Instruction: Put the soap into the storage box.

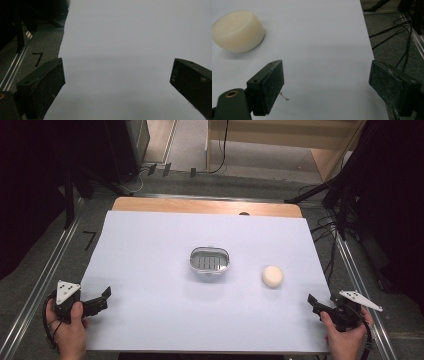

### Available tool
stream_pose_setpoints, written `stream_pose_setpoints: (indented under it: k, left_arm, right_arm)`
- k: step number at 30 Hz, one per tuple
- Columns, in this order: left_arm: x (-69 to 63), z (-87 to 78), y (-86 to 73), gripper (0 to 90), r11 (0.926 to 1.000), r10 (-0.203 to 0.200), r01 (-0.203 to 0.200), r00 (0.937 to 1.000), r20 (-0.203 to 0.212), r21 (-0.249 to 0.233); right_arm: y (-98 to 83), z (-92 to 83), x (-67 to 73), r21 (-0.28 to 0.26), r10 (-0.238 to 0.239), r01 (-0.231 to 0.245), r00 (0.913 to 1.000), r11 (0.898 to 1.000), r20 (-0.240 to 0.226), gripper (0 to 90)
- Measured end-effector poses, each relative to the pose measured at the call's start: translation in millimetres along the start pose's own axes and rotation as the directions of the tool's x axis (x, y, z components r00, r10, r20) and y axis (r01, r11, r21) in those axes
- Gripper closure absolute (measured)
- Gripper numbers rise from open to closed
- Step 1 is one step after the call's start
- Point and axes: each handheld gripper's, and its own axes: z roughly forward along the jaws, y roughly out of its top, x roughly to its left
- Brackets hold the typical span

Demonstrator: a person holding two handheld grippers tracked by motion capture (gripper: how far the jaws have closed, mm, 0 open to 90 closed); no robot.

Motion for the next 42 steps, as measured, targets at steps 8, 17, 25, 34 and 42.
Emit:
stream_pose_setpoints:
  k: [8, 17, 25, 34, 42]
  left_arm:
    - [-1.6, 0.8, 0.3, 0.3, 0.9999, 0.015, -0.015, 0.9999, 0.0, 0.007]
    - [-2.7, 0.8, 0.3, 0.3, 0.9997, 0.022, -0.022, 0.9996, -0.018, 0.01]
    - [-2.7, 0.9, 0.3, 0.3, 0.9996, 0.025, -0.025, 0.9996, -0.014, 0.01]
    - [-2.1, 0.8, 0.3, 0.3, 0.9998, 0.019, -0.019, 0.9998, -0.008, 0.009]
    - [-1.9, 0.8, 0.2, 0.3, 0.9998, 0.018, -0.018, 0.9998, -0.006, 0.008]
  right_arm:
    - [0.5, -0.5, -0.2, -0.004, 0.016, -0.016, 0.9996, 1.0, -0.023, 14.0]
    - [3.1, -1.9, 8.6, -0.002, -0.003, 0.003, 0.9999, 1.0, -0.01, 14.0]
    - [13.7, -1.9, 25.1, 0.01, -0.029, 0.03, 0.9983, 0.999, -0.051, 14.0]
    - [28.7, 2.7, 43.8, 0.008, -0.062, 0.063, 0.9953, 0.998, -0.074, 14.0]
    - [39.7, 9.0, 54.2, 0.002, -0.063, 0.063, 0.9937, 0.998, -0.093, 13.9]
